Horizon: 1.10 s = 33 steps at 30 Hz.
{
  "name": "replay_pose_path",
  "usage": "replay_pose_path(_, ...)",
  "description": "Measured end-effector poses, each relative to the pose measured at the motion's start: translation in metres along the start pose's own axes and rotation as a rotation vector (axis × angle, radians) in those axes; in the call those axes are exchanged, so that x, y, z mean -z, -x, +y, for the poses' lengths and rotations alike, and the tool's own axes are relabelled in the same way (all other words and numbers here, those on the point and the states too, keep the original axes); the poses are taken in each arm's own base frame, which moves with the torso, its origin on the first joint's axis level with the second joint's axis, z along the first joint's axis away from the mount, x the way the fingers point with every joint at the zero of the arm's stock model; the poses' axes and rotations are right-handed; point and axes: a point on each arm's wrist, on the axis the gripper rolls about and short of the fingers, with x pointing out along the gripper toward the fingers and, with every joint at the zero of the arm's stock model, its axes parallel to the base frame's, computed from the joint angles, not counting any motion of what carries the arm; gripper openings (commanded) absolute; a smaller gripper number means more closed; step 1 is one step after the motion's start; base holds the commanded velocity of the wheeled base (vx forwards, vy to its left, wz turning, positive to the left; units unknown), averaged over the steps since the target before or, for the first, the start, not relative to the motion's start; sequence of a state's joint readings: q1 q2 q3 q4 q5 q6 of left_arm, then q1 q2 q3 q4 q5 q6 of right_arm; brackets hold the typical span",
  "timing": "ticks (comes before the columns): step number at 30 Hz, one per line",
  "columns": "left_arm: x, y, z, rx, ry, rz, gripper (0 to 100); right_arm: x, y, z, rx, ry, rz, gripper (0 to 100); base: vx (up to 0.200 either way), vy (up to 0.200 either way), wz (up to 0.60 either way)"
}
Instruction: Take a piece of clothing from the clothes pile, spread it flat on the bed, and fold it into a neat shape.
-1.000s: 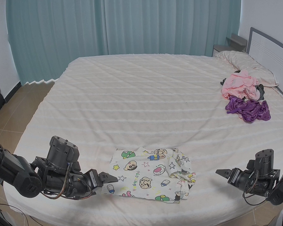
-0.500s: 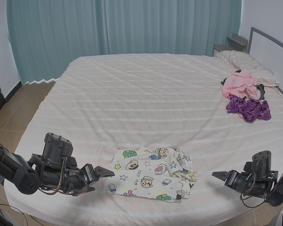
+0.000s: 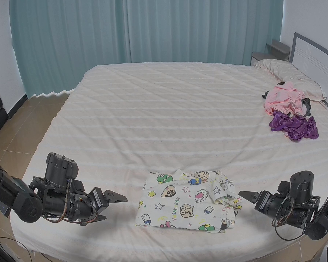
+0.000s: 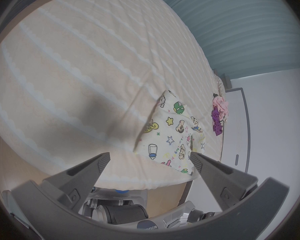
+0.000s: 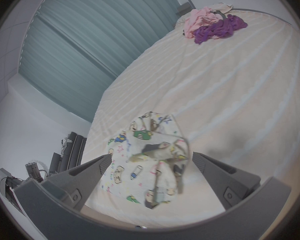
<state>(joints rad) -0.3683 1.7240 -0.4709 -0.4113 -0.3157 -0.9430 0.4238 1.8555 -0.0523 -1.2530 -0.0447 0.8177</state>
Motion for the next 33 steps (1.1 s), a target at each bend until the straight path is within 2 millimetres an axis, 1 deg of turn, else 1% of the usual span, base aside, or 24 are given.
replay_pose_path(4, 0.001, 0.000, 0.001, -0.004, 0.000, 0.005, 100, -0.004, -0.007, 0.011, -0.038, 0.015, -0.020, 100, 0.000, 0.000, 0.00)
replay_pose_path(20, 0.004, -0.004, 0.005, -0.026, 0.003, 0.020, 100, -0.002, -0.041, 0.075, -0.119, 0.098, 0.060, 100, 0.000, 0.000, 0.00)
replay_pose_path(22, 0.004, -0.005, 0.006, -0.028, 0.003, 0.022, 100, 0.001, -0.047, 0.079, -0.123, 0.104, 0.067, 100, 0.000, 0.000, 0.00)
replay_pose_path(25, 0.004, -0.006, 0.006, -0.024, 0.001, 0.020, 100, 0.010, -0.056, 0.083, -0.124, 0.119, 0.096, 100, 0.000, 0.000, 0.00)
replay_pose_path(28, 0.004, -0.007, 0.006, -0.016, -0.004, 0.014, 100, 0.020, -0.064, 0.083, -0.114, 0.132, 0.125, 100, 0.000, 0.000, 0.00)
replay_pose_path(33, 0.004, -0.009, 0.007, -0.004, -0.009, 0.005, 100, 0.036, -0.074, 0.078, -0.084, 0.151, 0.173, 100, 0.000, 0.000, 0.00)
